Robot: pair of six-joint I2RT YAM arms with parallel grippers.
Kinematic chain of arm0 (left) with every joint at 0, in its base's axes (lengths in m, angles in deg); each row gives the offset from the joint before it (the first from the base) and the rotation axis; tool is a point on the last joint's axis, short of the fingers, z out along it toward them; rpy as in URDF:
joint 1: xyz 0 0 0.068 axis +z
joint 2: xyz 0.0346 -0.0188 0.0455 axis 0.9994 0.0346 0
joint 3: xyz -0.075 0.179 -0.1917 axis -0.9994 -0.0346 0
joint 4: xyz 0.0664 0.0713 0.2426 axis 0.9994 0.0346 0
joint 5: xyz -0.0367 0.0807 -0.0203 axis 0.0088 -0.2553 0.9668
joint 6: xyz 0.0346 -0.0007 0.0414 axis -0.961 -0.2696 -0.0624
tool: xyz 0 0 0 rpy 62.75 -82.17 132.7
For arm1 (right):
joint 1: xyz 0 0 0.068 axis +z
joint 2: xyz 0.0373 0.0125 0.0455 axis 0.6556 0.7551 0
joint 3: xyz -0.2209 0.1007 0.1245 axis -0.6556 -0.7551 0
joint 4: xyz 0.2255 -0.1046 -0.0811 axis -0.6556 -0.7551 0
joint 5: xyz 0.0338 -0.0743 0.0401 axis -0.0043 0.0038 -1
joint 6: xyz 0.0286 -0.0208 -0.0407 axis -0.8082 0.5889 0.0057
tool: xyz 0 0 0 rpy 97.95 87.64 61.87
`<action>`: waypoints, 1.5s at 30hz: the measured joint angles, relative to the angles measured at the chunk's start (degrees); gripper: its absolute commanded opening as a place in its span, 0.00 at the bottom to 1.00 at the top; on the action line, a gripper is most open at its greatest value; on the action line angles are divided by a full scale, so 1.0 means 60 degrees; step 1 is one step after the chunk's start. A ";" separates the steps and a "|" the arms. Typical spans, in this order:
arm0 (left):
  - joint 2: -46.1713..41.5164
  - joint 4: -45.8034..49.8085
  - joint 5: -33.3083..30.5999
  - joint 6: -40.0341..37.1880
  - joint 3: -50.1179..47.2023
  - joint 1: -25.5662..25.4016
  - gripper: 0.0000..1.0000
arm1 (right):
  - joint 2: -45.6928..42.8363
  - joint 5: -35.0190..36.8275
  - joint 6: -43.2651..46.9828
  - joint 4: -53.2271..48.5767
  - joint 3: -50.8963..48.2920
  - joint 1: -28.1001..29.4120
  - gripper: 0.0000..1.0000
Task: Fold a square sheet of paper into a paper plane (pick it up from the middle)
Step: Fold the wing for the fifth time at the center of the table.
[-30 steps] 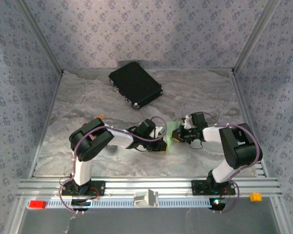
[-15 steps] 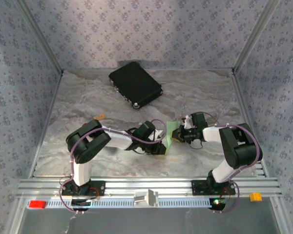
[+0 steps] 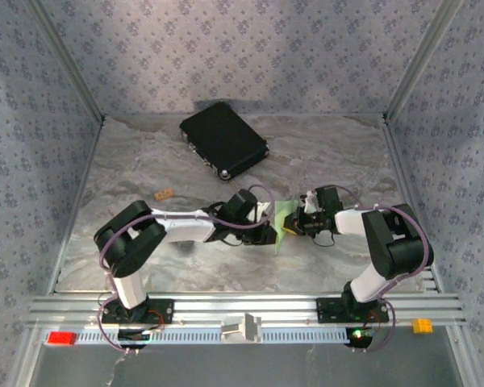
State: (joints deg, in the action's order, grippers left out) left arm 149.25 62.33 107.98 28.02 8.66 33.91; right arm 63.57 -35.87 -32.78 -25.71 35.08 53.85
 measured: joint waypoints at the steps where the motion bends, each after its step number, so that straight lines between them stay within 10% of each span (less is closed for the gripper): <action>1: 0.0160 -0.0062 0.0004 0.0000 0.0244 0.0004 0.10 | 0.0000 0.0000 0.0000 0.0000 0.0000 0.0000 0.07; 45: 0.1949 -0.0415 -0.0324 -0.0157 0.0841 -0.0229 0.09 | 0.0004 0.0000 -0.0036 -0.0004 0.0000 -0.0025 0.07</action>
State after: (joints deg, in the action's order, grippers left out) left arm 160.94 59.83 106.03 27.08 13.71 32.53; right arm 63.59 -35.87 -33.00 -25.73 35.08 53.70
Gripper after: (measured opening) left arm 0.089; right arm 0.069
